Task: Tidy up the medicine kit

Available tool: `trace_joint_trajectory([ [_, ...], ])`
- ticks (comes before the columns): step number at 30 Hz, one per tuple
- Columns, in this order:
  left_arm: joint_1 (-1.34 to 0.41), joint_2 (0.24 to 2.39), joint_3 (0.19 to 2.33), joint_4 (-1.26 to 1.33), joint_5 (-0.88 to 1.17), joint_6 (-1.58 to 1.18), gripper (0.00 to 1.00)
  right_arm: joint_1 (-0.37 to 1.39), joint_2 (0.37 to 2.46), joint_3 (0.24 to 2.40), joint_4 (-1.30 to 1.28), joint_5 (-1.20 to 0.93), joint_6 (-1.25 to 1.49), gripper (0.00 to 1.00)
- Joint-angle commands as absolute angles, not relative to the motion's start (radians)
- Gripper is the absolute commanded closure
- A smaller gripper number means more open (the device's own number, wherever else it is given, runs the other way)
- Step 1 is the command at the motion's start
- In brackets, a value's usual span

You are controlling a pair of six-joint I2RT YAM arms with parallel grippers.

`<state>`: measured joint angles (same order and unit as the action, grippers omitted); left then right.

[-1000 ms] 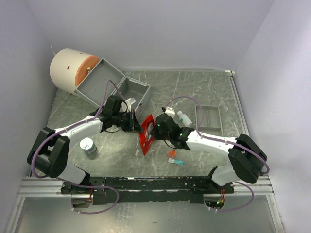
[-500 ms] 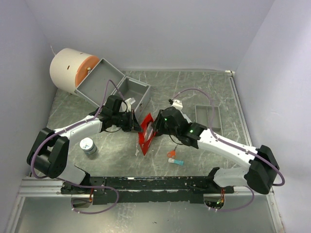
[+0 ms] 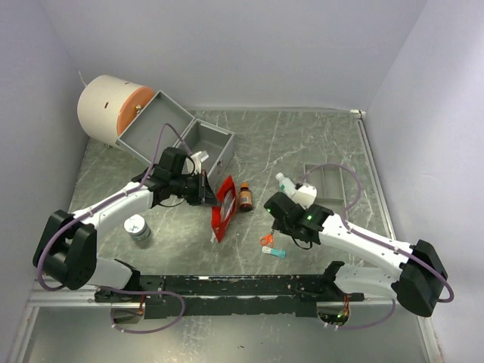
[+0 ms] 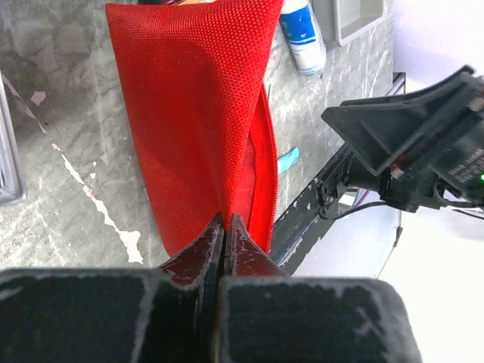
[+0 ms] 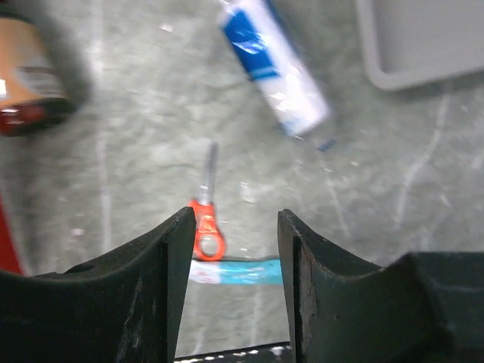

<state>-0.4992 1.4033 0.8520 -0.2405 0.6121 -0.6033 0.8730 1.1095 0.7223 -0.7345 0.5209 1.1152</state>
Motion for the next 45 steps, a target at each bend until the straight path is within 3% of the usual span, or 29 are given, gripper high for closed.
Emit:
trace_joint_trajectory([
  [1,-0.494,1.346,0.868,-0.273,0.637,-0.576,0.93,0.869,1.090,0.675,-0.882,0.566,1.255,0.52],
  [10,-0.494,1.311,0.877,-0.364,0.575,-0.498,0.93,0.869,1.194,0.663,-1.003,0.538,1.361,0.53],
  [14,-0.494,1.310,0.906,-0.435,0.472,-0.444,0.93,0.873,1.193,0.644,-0.994,0.505,1.319,0.54],
  [21,-0.494,1.320,0.894,-0.413,0.517,-0.441,0.93,0.913,1.227,0.607,-0.949,0.374,1.263,0.57],
  [35,-0.494,1.283,0.876,-0.396,0.497,-0.454,0.93,0.925,1.241,0.608,-0.606,0.165,0.952,0.62],
  [45,-0.494,1.284,0.874,-0.389,0.504,-0.457,0.93,0.932,1.175,0.705,-0.712,0.191,0.900,0.61],
])
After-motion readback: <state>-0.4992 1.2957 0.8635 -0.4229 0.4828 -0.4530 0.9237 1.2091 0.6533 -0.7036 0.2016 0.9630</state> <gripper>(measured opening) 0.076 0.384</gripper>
